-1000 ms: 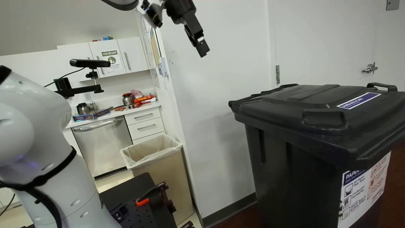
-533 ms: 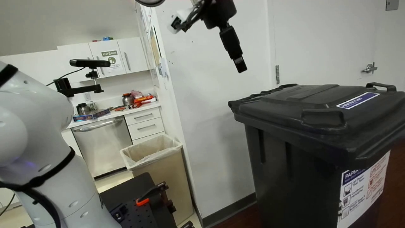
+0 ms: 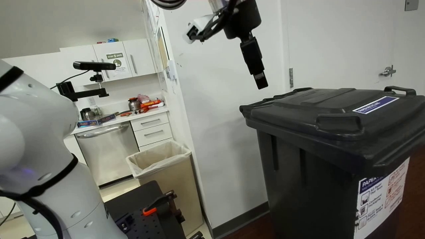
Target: Open the lid of the black bin
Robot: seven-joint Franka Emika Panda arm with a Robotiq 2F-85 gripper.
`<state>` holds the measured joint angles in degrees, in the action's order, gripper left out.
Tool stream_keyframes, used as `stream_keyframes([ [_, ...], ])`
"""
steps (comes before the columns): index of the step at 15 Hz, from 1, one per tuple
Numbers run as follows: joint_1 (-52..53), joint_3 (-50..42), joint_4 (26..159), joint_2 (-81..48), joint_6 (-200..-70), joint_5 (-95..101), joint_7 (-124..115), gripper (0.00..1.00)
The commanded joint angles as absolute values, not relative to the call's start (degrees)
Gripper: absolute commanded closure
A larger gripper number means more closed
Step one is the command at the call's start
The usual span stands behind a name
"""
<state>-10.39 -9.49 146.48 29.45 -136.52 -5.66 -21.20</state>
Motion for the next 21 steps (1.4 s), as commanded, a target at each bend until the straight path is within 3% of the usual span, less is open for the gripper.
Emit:
stream_keyframes([
  [1,-10.29,-11.69,145.61,26.65,-139.30,-11.02,-16.76,0.00],
  [11,-9.75,-25.40,137.09,11.46,-139.26,-37.34,0.12,0.00],
  [21,-12.86,-21.18,129.98,-2.64,-141.98,-59.11,18.10,0.00],
])
